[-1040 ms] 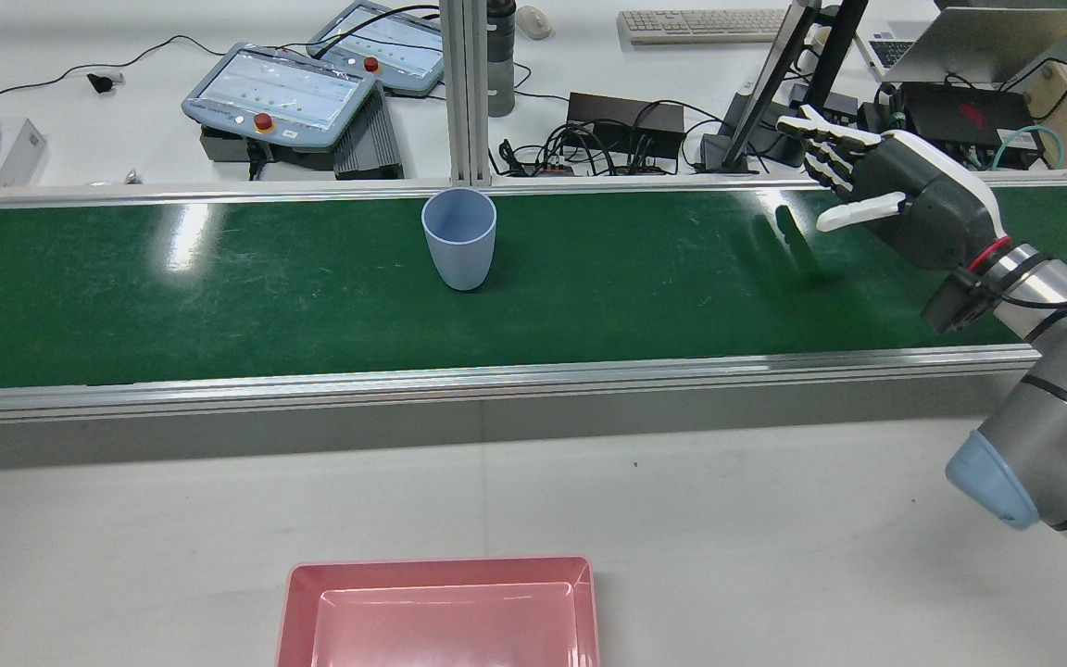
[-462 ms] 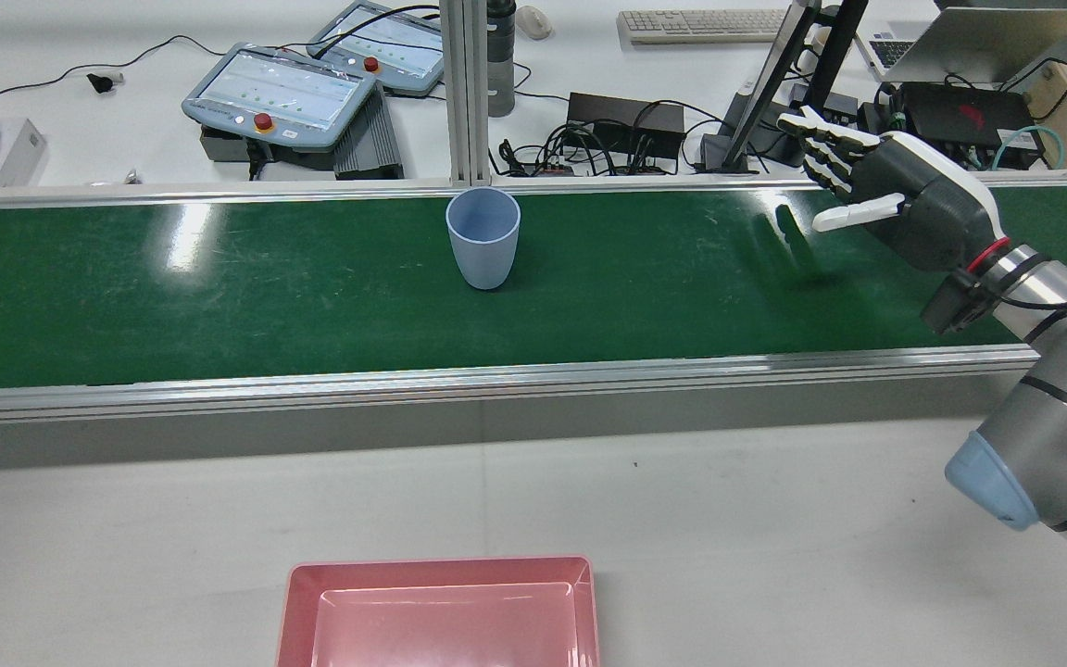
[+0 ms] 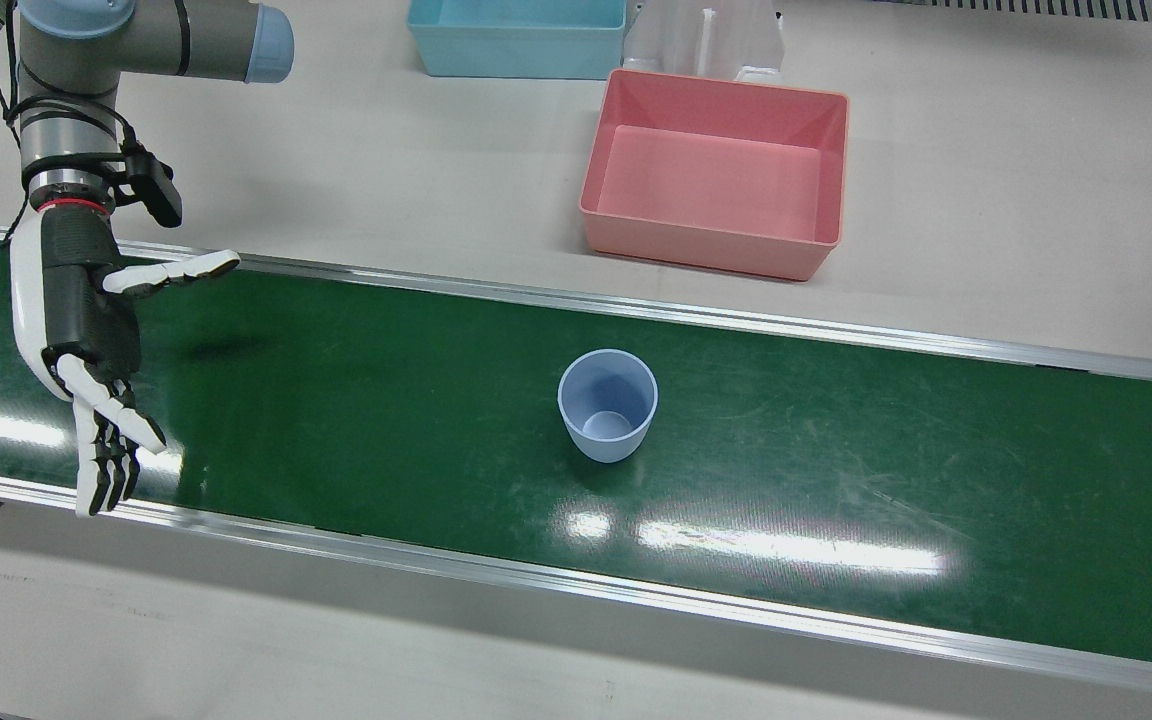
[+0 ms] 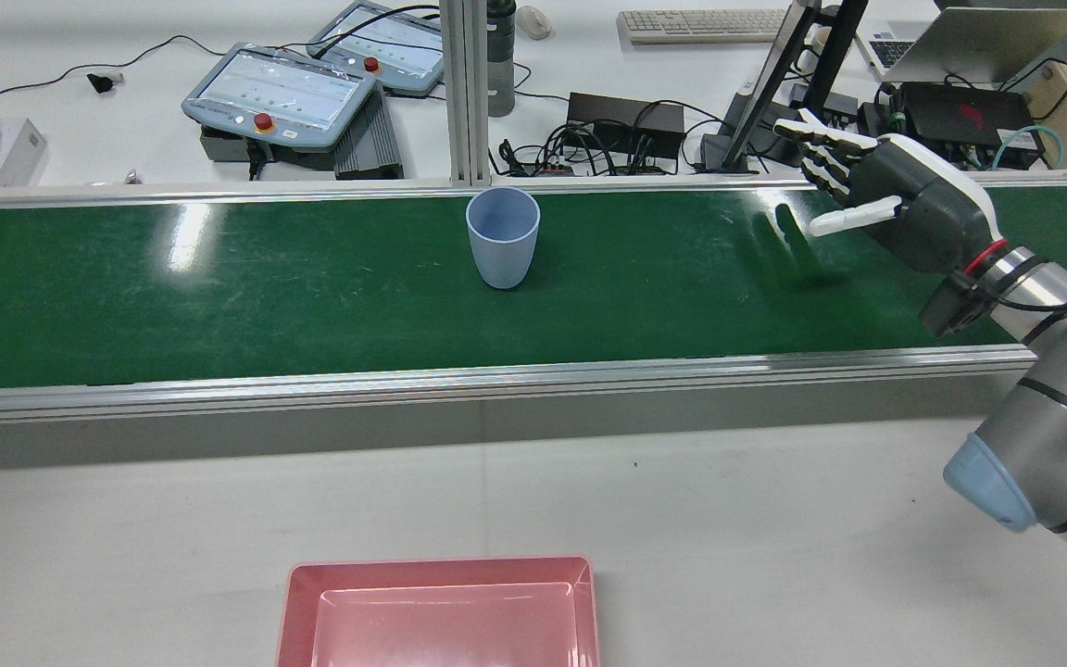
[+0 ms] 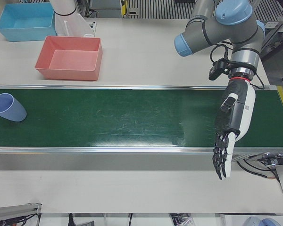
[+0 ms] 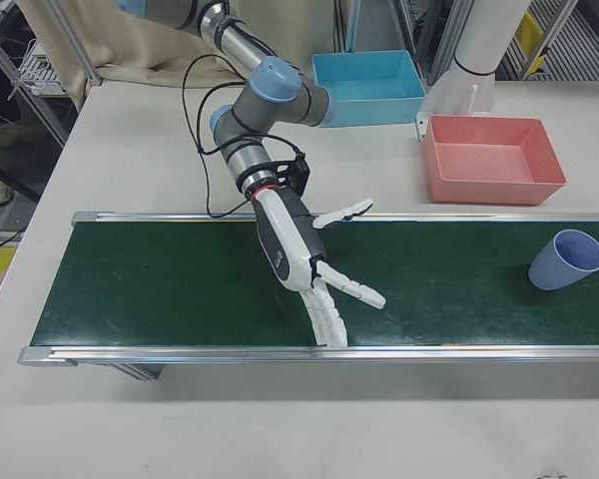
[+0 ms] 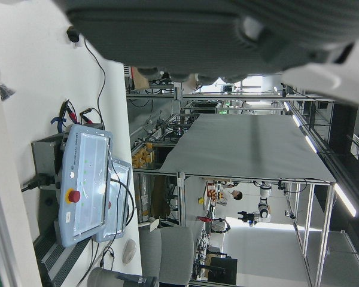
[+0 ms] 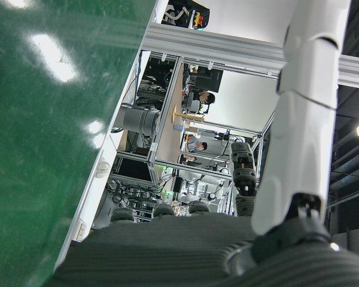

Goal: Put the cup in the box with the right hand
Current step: 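Track the approaching light blue cup with the open right hand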

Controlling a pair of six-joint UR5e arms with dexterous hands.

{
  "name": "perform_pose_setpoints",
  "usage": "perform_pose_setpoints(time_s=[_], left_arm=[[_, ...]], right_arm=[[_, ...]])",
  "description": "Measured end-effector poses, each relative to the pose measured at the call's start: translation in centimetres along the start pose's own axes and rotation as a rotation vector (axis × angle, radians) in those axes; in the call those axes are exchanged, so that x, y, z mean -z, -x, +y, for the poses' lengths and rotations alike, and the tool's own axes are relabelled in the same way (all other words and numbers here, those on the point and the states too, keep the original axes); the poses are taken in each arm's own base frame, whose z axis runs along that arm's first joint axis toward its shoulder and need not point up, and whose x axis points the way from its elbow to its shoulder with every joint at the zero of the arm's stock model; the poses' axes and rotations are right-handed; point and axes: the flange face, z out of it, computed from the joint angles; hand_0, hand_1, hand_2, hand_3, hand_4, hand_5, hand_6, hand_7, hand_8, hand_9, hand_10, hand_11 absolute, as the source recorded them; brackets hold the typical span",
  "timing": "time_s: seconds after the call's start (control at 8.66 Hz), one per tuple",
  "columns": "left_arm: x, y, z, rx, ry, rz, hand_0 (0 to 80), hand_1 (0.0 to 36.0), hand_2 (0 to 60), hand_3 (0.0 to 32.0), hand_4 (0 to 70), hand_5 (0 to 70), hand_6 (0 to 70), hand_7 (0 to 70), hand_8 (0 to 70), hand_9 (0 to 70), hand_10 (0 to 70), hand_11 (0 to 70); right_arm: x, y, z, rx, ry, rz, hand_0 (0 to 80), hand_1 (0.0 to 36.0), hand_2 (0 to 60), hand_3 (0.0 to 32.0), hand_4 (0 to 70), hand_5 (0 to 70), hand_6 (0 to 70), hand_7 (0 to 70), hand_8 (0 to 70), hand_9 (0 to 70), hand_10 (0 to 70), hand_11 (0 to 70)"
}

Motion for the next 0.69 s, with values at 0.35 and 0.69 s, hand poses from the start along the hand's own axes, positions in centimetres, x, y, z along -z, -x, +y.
perform_pose_setpoints(time_s=[0.35,0.69], left_arm=[[-0.03,0.04,-0.03,0.000,0.000,-0.001,0.0,0.0,0.0,0.0,0.0,0.0,0.0,0.0,0.0,0.0,0.0,0.0],[-0.03,0.03,-0.03,0.000,0.000,-0.001,0.0,0.0,0.0,0.0,0.0,0.0,0.0,0.0,0.0,0.0,0.0,0.0]], right_arm=[[-0.08,-0.30,0.11,-0.002,0.001,-0.001,57.1,20.3,5.2,0.0,2.9,6.5,2.0,0.0,0.0,0.2,0.0,0.0],[-0.12,-0.66,0.16,-0.003,0.001,0.001,59.1,17.3,2.0,0.0,5.2,6.5,2.1,0.0,0.0,0.4,0.0,0.0]])
